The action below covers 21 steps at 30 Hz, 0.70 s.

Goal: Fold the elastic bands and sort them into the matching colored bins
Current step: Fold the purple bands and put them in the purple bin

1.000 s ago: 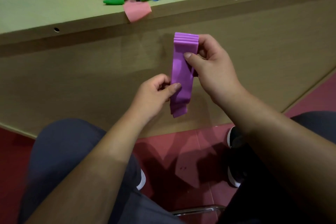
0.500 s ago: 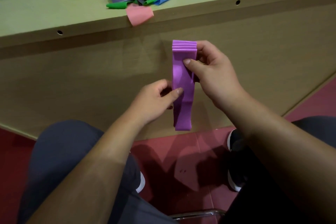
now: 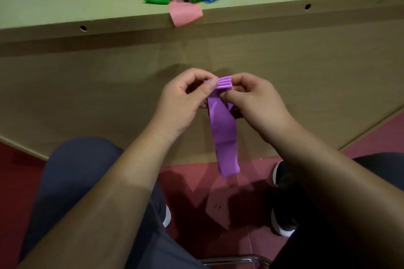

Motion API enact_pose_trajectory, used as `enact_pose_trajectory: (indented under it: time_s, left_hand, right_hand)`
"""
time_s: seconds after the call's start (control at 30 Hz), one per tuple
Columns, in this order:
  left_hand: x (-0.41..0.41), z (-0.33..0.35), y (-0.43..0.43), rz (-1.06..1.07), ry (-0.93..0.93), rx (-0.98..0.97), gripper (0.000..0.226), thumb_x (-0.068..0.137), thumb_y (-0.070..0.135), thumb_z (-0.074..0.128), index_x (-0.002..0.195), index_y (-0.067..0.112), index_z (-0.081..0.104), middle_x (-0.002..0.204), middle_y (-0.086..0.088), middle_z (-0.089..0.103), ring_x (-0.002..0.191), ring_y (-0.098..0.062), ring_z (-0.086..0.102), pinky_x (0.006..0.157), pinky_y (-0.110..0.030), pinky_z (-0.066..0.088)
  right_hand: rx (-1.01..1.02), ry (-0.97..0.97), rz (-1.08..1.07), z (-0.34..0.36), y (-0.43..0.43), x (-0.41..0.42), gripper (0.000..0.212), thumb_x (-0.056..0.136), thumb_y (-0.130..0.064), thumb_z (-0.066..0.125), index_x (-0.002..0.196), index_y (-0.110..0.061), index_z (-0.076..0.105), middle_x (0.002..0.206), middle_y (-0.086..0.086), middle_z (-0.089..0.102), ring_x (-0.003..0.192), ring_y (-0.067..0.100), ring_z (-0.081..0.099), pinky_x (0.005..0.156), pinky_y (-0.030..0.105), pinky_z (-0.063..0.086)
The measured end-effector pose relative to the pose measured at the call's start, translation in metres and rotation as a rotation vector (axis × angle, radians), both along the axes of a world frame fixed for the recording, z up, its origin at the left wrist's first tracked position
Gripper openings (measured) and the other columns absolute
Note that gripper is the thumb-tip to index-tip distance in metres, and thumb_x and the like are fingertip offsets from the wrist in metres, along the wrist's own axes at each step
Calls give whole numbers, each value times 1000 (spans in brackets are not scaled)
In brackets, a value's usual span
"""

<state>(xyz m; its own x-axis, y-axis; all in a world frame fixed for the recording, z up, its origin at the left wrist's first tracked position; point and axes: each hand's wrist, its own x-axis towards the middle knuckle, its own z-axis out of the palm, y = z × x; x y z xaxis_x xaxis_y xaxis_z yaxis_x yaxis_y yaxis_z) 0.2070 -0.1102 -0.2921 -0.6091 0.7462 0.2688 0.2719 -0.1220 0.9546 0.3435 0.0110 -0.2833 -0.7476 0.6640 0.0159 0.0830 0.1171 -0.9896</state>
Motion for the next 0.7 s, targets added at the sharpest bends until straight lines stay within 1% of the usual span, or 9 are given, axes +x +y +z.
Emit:
enact_pose_trajectory:
  time_s: [0.1, 0.2, 0.27, 0.33, 0.4, 0.5, 0.57, 0.63, 0.7]
  left_hand:
    - [-1, -2, -2, -4, -44, 6, 8, 97, 11, 75, 98, 18, 79, 94, -5, 77, 85, -17, 68, 76, -44, 58]
    - [3, -3, -3, 11, -147, -4, 10, 93, 4, 78, 99, 12, 79, 90, -3, 77, 86, -17, 72, 77, -37, 61]
    - [4, -4, -3, 41, -199, -9, 13, 90, 1, 79, 98, 10, 79, 87, -1, 76, 85, -15, 72, 79, -33, 61]
    - [2, -5, -4, 60, -233, -10, 16, 88, -1, 80, 96, 13, 80, 86, 0, 75, 86, -16, 70, 80, -34, 60]
    - [1, -3, -6, 52, -257, -5, 17, 88, -3, 80, 96, 12, 79, 86, -3, 76, 86, -17, 70, 81, -34, 60]
    - [3, -1, -8, 0, -255, 5, 15, 87, -4, 80, 98, 8, 78, 98, -17, 78, 93, -25, 72, 90, -42, 61]
    - [5, -1, -8, -32, -242, 7, 17, 86, -2, 81, 96, 12, 79, 104, -23, 77, 98, -29, 72, 96, -47, 59]
    - [4, -2, -8, -32, -269, -10, 20, 85, -2, 81, 94, 15, 79, 100, -19, 78, 96, -26, 72, 93, -43, 61]
    - [3, -3, -8, -27, -328, -38, 23, 86, -6, 79, 98, 14, 77, 93, -10, 77, 90, -19, 70, 84, -31, 60]
  right_hand:
    - [-93, -30, -22, 1, -2, 0, 17, 95, -5, 71, 109, -11, 77, 92, 19, 79, 74, 20, 69, 71, 42, 58]
    - [-115, -43, -20, 2, -5, 2, 12, 98, -11, 72, 108, -9, 79, 76, 7, 74, 66, 15, 65, 65, 34, 58]
    - [-127, -61, 3, 2, -6, 3, 13, 100, -10, 69, 110, -8, 78, 73, 1, 69, 61, 10, 62, 62, 30, 59]
    - [-154, -69, 64, 5, -8, 4, 15, 100, -10, 68, 112, -9, 77, 77, 2, 69, 65, 11, 62, 67, 31, 61]
    - [-173, -66, 106, 7, -8, 6, 18, 100, -23, 73, 111, -10, 77, 82, 5, 70, 72, 15, 64, 75, 38, 62]
    - [-171, -59, 72, 8, -8, 7, 33, 98, -40, 75, 106, -8, 77, 76, 1, 69, 67, 12, 63, 76, 41, 64]
    - [-125, -67, 59, 7, -8, 7, 30, 100, -41, 73, 102, -11, 77, 76, 8, 70, 68, 12, 64, 73, 40, 64]
    - [-88, -78, 79, 6, -7, 7, 24, 103, -37, 70, 104, -14, 77, 88, 20, 73, 76, 17, 67, 74, 43, 65]
    - [-73, -92, 104, 5, -5, 6, 16, 104, -30, 69, 107, -16, 77, 90, 15, 75, 78, 17, 68, 76, 43, 65]
